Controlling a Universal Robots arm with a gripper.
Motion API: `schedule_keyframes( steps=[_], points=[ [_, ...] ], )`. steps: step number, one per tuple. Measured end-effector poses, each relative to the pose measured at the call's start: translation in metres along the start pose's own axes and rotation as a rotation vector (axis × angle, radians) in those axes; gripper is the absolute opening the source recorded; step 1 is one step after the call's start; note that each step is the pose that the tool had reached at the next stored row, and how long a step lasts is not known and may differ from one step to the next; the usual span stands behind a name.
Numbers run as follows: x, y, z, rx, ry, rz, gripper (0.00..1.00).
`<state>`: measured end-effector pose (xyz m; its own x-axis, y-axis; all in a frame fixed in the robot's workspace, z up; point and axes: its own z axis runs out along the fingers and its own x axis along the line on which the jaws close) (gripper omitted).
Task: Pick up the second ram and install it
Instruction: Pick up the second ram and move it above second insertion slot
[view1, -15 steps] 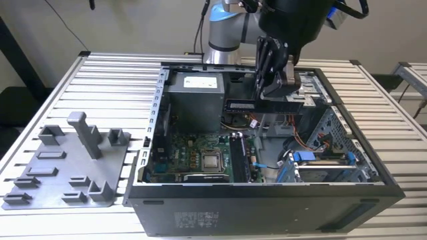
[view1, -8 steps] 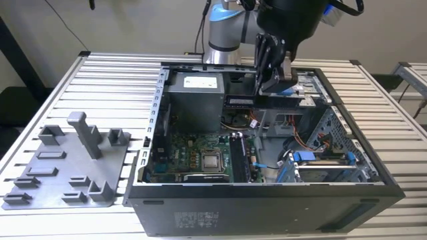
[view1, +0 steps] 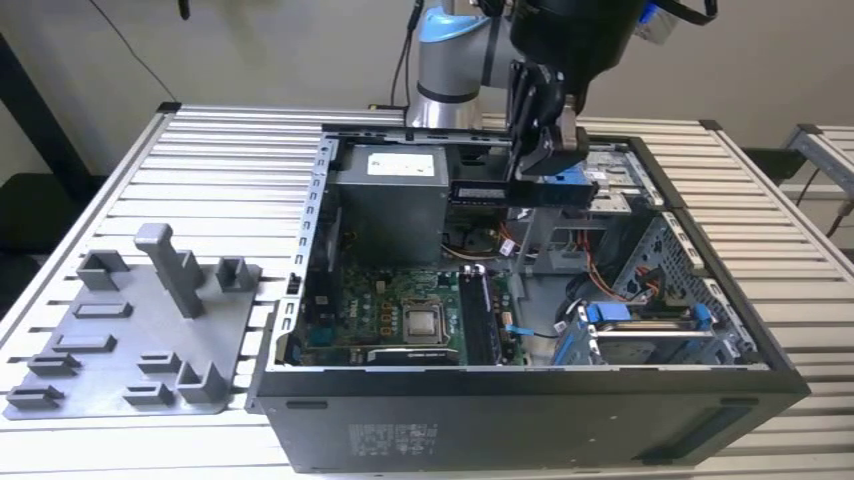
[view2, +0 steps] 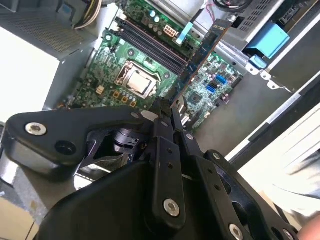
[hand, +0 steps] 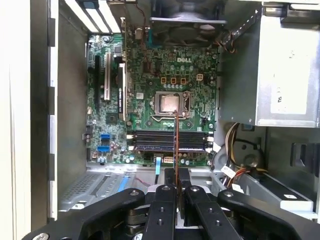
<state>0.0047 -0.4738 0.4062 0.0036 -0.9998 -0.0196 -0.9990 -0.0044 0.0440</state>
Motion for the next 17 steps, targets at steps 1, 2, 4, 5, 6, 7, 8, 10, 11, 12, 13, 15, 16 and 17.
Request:
schedule_keyframes(
  steps=[1, 2, 4, 5, 6, 7, 8, 10, 11, 12, 13, 15, 16, 17],
  points=[
    [-0.0014, 0.0000, 0.0001, 0.0007, -0.0031, 0.000, 0.14],
    [-0.0028, 0.0000, 0.0001, 0.0013, -0.0060, 0.000, 0.14],
    [-0.0059, 0.0000, 0.0003, 0.0028, -0.0115, 0.000, 0.14],
    [-0.0073, 0.0000, 0.0004, 0.0036, -0.0144, 0.000, 0.14],
    [-0.0087, -0.0001, 0.0004, 0.0043, -0.0173, 0.000, 0.14],
    [-0.0101, -0.0001, 0.0005, 0.0050, -0.0200, 0.000, 0.14],
    [-0.0115, 0.0000, 0.0006, 0.0057, -0.0227, 0.000, 0.14],
    [-0.0143, -0.0001, 0.0008, 0.0068, -0.0275, 0.000, 0.14],
    [-0.0158, -0.0001, 0.0009, 0.0071, -0.0288, 0.000, 0.14],
    [-0.0166, -0.0001, 0.0009, 0.0070, -0.0286, 0.000, 0.14],
    [-0.0167, -0.0002, 0.0009, 0.0071, -0.0288, 0.000, 0.14],
    [-0.0174, -0.0001, 0.0009, 0.0070, -0.0288, 0.001, 0.14],
    [-0.0192, 0.0000, 0.0009, 0.0071, -0.0288, 0.001, 0.14],
    [-0.0216, -0.0001, 0.0010, 0.0071, -0.0288, 0.002, 0.14]
  ],
)
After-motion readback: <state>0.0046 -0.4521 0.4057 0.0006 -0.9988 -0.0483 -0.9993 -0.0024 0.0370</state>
